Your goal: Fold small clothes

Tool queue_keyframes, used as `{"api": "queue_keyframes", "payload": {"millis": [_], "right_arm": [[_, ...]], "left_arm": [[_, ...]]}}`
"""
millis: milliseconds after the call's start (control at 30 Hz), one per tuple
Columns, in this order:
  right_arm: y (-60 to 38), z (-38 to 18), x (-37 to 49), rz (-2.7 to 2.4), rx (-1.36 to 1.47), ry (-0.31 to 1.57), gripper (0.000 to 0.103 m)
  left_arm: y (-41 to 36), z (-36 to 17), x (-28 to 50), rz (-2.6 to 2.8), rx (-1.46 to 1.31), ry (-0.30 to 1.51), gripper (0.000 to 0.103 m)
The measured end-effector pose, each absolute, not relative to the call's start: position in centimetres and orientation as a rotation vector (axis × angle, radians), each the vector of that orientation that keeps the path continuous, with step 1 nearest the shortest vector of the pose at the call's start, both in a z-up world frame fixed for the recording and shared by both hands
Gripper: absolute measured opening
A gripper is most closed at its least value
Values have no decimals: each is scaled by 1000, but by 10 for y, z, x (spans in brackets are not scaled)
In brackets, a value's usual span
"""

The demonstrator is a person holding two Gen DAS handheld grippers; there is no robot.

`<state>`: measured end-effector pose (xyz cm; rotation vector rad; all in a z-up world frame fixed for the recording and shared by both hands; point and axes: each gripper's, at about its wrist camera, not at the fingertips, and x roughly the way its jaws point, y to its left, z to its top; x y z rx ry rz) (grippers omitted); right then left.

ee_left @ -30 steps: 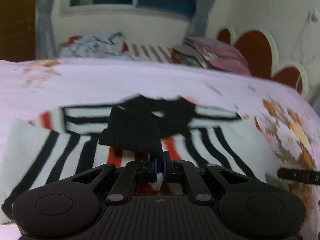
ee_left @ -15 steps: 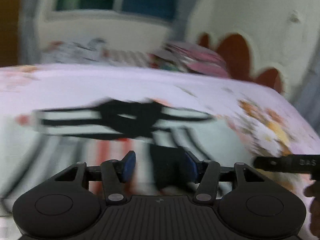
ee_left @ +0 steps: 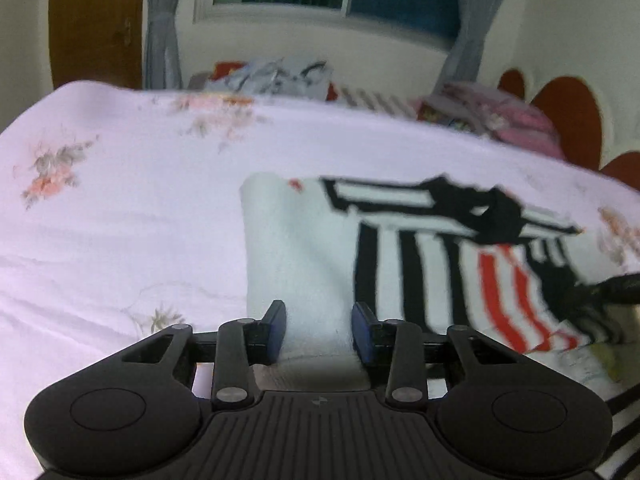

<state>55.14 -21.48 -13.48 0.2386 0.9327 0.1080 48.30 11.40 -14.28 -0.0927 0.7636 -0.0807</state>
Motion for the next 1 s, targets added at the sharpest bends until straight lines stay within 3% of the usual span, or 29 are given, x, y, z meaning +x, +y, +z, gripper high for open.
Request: {"api": "queue_keyframes", "payload": {"millis": [200, 267, 533, 567, 600, 667, 833, 900, 1000], "right_arm": [[-220, -89, 525, 54, 136, 743, 3], [-226, -98, 523, 48, 116, 783, 3], [-238, -137, 517, -38, 136, 882, 0], [-236, -130, 515, -64, 106, 855, 6], [-233, -121, 513, -86, 84, 814, 21], [-227, -111, 515, -32, 108, 769, 28], [-188, -116, 555, 91, 117, 819, 24], [-166, -124, 567, 139, 85, 838, 21], [-148, -143, 583, 88, -22, 879, 17]], "left_arm": [[102, -135, 488, -139, -58, 743, 33], [100, -151, 499, -130, -34, 823, 33], [98, -150, 501, -163, 15, 810, 33], [96, -146, 504, -162, 15, 810, 33], [95, -138, 504, -169, 6, 791, 33], [83, -127, 516, -189, 19, 760, 33], [52, -129, 557, -184, 74, 787, 35], [43, -139, 569, -194, 84, 837, 45], [34, -149, 570, -195, 133, 842, 47]]}}
